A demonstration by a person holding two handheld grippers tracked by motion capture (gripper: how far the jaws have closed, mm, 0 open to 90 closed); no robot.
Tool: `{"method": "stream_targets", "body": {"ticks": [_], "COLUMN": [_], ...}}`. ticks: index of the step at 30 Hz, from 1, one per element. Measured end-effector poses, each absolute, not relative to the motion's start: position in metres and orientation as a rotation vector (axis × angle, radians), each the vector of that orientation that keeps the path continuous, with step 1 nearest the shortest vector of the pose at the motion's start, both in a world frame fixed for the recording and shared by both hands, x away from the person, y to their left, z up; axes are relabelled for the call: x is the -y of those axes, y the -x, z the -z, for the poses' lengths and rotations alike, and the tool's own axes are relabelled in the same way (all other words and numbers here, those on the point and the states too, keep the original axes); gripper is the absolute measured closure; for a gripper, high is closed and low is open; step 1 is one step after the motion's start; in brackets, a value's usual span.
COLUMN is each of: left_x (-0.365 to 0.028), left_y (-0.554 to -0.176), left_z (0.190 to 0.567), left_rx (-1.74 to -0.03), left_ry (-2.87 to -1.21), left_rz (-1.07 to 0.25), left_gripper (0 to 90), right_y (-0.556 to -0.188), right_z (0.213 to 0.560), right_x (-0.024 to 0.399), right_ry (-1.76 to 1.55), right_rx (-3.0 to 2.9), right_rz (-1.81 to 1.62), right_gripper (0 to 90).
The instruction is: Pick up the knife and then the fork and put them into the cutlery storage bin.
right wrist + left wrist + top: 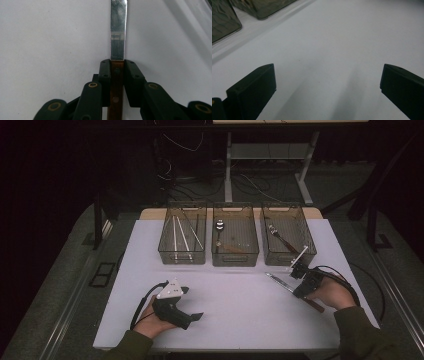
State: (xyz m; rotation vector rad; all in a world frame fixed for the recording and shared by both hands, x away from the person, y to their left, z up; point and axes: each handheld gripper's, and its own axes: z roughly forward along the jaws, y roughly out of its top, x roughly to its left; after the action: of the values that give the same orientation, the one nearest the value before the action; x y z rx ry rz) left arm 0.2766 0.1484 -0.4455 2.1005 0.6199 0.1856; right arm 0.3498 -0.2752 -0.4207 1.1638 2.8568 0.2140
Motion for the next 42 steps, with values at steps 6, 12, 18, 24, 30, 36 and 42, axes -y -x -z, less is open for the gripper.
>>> {"method": "stream_targets", "body": {"ticks": [6,12,18,24,30,36,42], "left_x": [-0.149,-0.149,-0.149,-0.150,-0.150,-0.150,-0.151], "left_y": [-0.277,-0.276,-0.276,-0.278,-0.278,-0.278,-0.278], "left_z": [0.445,0.445,0.445,0.445,0.446,0.446,0.446], "left_rx": [-0.619,-0.618,-0.617,-0.620,-0.626,-0.631,-0.632], "left_ry": [-2.101,-2.100,-2.097,-2.089,-2.078,-2.080,-2.080], "left_rz": [-0.188,-0.188,-0.188,-0.181,-0.171,-0.169,-0.169], "left_gripper": [0.0,0.0,0.0,0.0,0.0,0.0,0.0], "right_y": [-0.349,-0.347,-0.345,-0.346,-0.344,-0.343,-0.341], "right_z": [0.420,0.416,0.412,0.409,0.401,0.394,0.386], "right_x": [0.283,0.293,0.301,0.308,0.314,0.321,0.327], "right_ry": [-1.180,-1.177,-1.187,-1.217,-1.223,-1.218,-1.222], "right_rx": [-2.860,-2.837,-2.816,-2.775,-2.729,-2.669,-2.590], "right_rz": [-0.291,-0.384,-0.493,-0.591,-0.712,-0.863,-1.010], "right_gripper": [77.3,77.3,77.3,77.3,77.3,77.3,77.3]}}
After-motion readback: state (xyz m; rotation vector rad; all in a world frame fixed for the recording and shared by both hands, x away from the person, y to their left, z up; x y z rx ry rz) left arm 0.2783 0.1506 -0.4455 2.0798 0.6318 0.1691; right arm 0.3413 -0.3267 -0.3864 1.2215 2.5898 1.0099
